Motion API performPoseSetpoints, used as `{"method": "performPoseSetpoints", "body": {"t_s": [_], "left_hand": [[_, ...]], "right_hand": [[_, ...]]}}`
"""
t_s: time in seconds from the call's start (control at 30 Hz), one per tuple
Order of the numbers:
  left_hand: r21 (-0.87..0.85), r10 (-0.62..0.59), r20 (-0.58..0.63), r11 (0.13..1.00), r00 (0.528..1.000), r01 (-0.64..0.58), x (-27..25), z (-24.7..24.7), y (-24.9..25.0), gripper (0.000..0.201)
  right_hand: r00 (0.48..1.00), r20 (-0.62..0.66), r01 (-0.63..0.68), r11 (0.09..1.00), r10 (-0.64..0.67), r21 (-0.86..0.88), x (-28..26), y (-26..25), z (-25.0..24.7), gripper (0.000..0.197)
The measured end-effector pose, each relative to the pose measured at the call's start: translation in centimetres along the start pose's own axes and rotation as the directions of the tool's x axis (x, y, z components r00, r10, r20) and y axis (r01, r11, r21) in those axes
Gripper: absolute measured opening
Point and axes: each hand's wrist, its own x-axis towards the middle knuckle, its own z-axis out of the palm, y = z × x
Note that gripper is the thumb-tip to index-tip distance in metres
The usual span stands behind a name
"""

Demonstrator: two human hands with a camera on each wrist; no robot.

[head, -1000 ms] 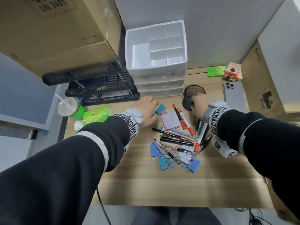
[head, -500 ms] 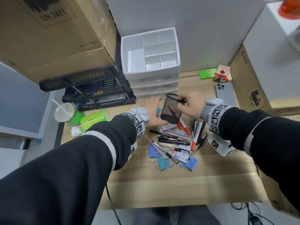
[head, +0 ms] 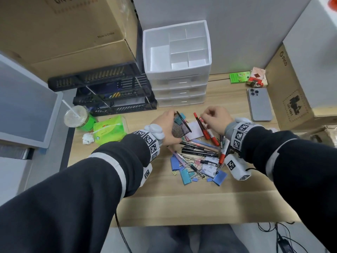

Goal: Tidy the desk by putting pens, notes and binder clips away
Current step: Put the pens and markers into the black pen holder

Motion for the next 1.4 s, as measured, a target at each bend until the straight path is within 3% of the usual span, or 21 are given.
{"method": "performPoseSetpoints", "body": {"t_s": [0.13, 0.37, 0.47, 0.87, 1.17, 1.3, 1.4], "left_hand": [[0.039, -0.045, 0.031, 0.998, 0.998, 0.044, -1.2, 0.6, -2.4, 0.095], [0.007, -0.073, 0.054, 0.997, 0.996, 0.072, -2.5, 1.3, -4.0, 0.093], [0.010, -0.093, 0.064, 0.996, 0.994, 0.093, -2.9, 1.9, -4.5, 0.094], [-0.007, -0.073, 0.086, 0.997, 0.994, 0.073, -2.1, 2.4, -4.8, 0.098], [-0.009, -0.032, 0.090, 0.999, 0.995, 0.032, -1.4, 2.6, -3.8, 0.106], [-0.005, -0.032, 0.092, 0.999, 0.995, 0.032, -1.9, 2.8, -4.0, 0.110], [0.011, -0.029, 0.107, 1.000, 0.994, 0.028, -1.8, 2.8, -4.2, 0.105]], "right_hand": [[0.988, -0.042, -0.155, 0.932, 0.150, -0.328, 0.8, 4.0, -0.1, 0.006], [0.990, -0.033, -0.136, 0.838, 0.140, -0.529, 2.3, 4.6, 2.9, 0.030], [0.983, -0.003, -0.148, 0.771, 0.185, -0.619, 3.0, 4.6, 4.2, 0.027], [0.960, 0.091, -0.145, 0.744, 0.266, -0.653, 3.5, 4.2, 5.2, 0.013], [0.959, 0.025, -0.201, 0.738, 0.283, -0.645, 4.1, 4.9, 5.7, 0.018], [0.958, 0.021, -0.220, 0.781, 0.285, -0.584, 4.0, 4.6, 5.9, 0.014], [0.957, -0.019, -0.270, 0.861, 0.290, -0.431, 3.7, 4.1, 5.2, 0.014]]}}
